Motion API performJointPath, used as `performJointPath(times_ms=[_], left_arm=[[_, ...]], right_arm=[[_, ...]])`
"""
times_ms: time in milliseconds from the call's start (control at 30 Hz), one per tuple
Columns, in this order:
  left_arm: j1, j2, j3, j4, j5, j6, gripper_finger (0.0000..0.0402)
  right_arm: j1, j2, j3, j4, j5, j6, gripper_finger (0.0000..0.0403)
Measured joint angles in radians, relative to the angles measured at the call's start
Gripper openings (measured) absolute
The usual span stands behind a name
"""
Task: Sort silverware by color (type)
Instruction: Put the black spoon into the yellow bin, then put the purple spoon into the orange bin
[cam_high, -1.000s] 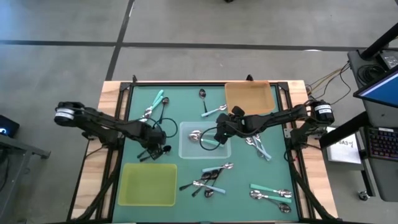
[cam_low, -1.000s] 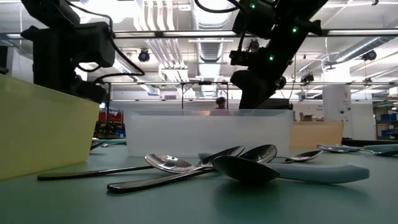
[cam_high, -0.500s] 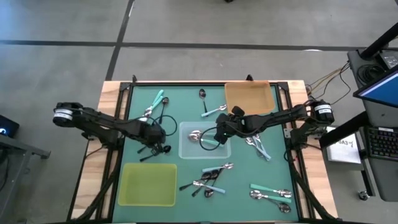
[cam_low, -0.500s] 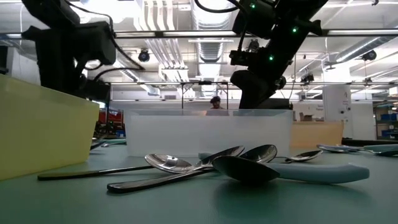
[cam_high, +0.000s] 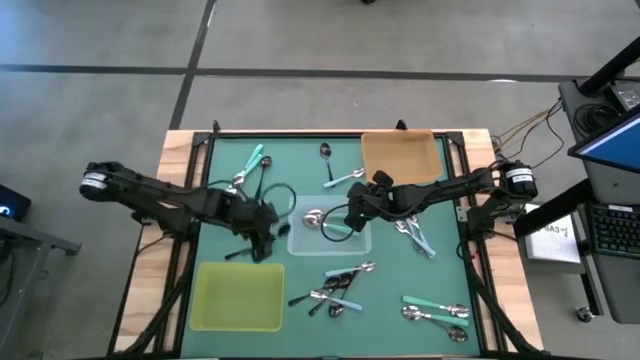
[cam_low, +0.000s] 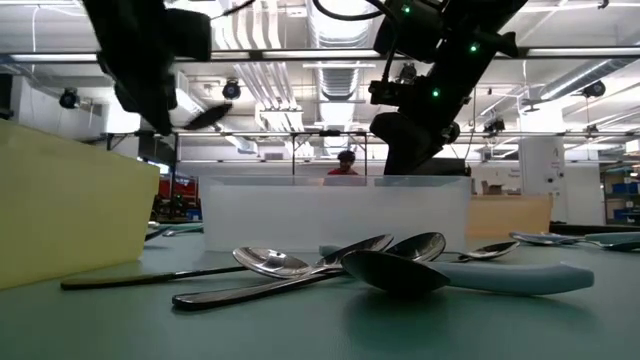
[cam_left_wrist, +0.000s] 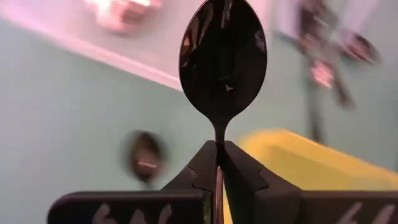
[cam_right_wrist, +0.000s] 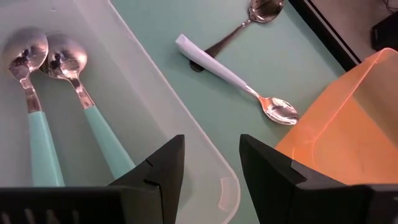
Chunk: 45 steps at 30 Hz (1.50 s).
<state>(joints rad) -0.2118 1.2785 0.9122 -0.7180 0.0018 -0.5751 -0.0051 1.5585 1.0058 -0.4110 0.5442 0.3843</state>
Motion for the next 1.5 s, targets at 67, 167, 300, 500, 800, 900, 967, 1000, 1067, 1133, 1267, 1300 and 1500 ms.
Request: performJointPath(times_ms=[67,167,300,500,800,900,967,1000,1067,1133,1267,1300,1500], left_arm=[[-0.07,0.028,0.035,-0.007,0.04,-0.016,0.0001],[-0.178,0.065,0.088,-0.04,0.061,-0.091,0.0],[-0.283,0.104,0.107,-0.109,0.064,-0.248,0.0],[-0.381,0.169,0.094,-0.11,0.15,-0.376,0.0],[-0.399,0.279,0.102,-0.119,0.172,-0.372,0.0054],[-0.403,0.288,0.106,-0.121,0.173,-0.339,0.0082],[-0.403,0.281,0.107,-0.123,0.166,-0.311,0.0098],[-0.403,0.276,0.107,-0.127,0.153,-0.294,0.0105],[-0.403,0.265,0.107,-0.142,0.122,-0.254,0.0117],[-0.403,0.257,0.107,-0.151,0.093,-0.214,0.0123],[-0.403,0.252,0.107,-0.165,0.064,-0.13,0.0127],[-0.403,0.252,0.107,-0.165,0.063,-0.11,0.0127],[-0.403,0.252,0.107,-0.193,0.059,-0.051,0.0127]], right_arm=[[-0.002,0.0,0.0,0.0,0.0,0.0,0.0146],[-0.002,0.0,0.0,0.0,0.0,0.001,0.0146],[-0.002,0.0,0.0,0.0,-0.001,0.001,0.0146],[-0.002,0.0,0.0,0.0,-0.052,0.008,0.0146],[0.103,0.0,0.0,-0.003,-0.281,0.102,0.0146],[0.17,0.0,0.003,-0.008,-0.291,0.186,0.0146],[0.215,0.0,0.014,-0.019,-0.293,0.242,0.0146],[0.236,0.002,0.025,-0.028,-0.294,0.269,0.0146],[0.277,0.005,0.056,-0.064,-0.295,0.318,0.0146],[0.314,0.008,0.089,-0.099,-0.316,0.356,0.0146],[0.376,0.033,0.171,-0.16,-0.373,0.404,0.0144],[0.388,0.047,0.192,-0.174,-0.385,0.412,0.0144],[0.446,0.183,0.296,-0.198,-0.495,0.434,0.0143]])
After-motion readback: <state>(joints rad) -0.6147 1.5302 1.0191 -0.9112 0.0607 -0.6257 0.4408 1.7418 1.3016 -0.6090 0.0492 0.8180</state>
